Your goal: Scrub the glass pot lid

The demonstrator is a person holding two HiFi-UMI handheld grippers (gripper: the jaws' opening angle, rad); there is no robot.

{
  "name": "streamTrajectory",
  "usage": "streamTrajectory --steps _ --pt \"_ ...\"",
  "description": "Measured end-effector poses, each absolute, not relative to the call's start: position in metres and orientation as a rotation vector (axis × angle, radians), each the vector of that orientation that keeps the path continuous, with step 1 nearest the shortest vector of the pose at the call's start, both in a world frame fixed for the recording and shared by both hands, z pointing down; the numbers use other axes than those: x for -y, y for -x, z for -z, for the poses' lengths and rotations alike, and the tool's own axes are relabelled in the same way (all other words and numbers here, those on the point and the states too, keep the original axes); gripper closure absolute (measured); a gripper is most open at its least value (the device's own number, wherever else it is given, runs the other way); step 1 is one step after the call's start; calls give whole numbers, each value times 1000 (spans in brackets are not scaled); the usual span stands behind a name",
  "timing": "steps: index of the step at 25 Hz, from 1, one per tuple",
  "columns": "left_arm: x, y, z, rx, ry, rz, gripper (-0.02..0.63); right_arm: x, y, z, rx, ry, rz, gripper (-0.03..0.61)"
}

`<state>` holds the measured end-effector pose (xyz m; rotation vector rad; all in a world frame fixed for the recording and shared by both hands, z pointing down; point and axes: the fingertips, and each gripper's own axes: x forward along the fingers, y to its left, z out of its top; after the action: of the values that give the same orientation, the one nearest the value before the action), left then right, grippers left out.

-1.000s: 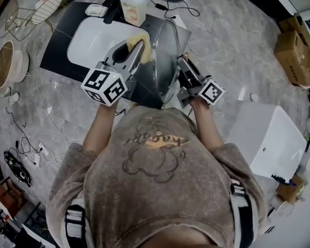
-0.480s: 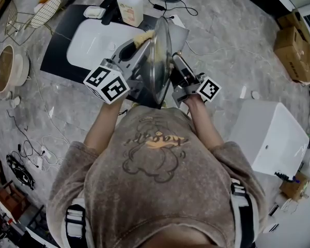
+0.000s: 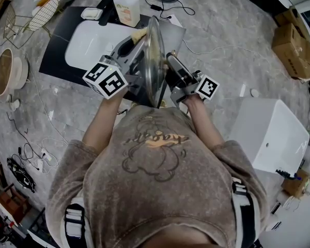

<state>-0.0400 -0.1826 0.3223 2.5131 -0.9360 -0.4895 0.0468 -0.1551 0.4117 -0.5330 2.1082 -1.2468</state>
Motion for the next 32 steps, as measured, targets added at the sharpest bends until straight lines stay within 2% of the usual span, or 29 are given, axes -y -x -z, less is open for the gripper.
streamTrajectory --steps 20,32 --pt "232 30 -366 1026 -2454 373 543 134 -36 -393 -2163 392 1224 403" --pt "241 9 -432 995 -2457 143 543 133 -44 -385 -2125 363 1216 403"
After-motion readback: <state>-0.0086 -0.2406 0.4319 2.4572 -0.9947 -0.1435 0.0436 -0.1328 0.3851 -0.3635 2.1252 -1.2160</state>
